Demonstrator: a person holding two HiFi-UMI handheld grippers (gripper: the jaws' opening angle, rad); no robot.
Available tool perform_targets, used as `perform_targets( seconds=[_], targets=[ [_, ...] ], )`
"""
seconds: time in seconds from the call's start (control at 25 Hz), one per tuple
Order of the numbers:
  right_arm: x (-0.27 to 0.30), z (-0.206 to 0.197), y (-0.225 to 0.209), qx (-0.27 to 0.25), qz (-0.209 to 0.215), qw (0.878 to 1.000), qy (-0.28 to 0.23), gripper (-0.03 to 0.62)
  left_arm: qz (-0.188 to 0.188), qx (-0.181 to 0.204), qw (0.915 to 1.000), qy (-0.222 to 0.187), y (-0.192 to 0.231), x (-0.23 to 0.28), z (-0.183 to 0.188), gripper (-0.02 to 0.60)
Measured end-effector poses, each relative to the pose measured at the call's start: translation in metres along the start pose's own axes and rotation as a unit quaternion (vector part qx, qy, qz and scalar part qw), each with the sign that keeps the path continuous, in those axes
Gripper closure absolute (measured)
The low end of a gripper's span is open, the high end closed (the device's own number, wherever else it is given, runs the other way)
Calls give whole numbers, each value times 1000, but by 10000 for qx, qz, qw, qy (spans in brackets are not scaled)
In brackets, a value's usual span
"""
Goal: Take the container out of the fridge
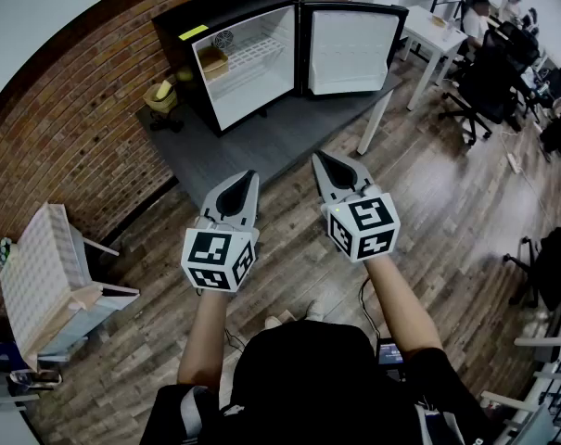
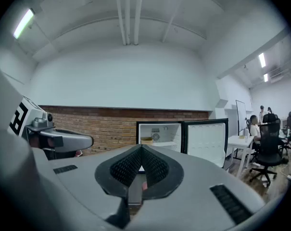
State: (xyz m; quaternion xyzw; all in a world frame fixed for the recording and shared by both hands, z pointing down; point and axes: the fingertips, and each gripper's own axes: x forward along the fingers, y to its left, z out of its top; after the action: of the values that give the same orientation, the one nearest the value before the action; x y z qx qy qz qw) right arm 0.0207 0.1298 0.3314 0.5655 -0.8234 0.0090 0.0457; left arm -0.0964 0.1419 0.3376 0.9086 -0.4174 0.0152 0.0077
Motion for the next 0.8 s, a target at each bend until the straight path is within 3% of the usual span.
perform_targets(
  seconds=[0.6,0.8],
  targets=[
    [-8,-4,-35,-22,286,9996,-30,554,151,-136,9998,31,-29,30,2,568],
    [-12,-7,-52,-21,395,9992,-44,554,277,61,9996,30,-45,41,4,568]
  ],
)
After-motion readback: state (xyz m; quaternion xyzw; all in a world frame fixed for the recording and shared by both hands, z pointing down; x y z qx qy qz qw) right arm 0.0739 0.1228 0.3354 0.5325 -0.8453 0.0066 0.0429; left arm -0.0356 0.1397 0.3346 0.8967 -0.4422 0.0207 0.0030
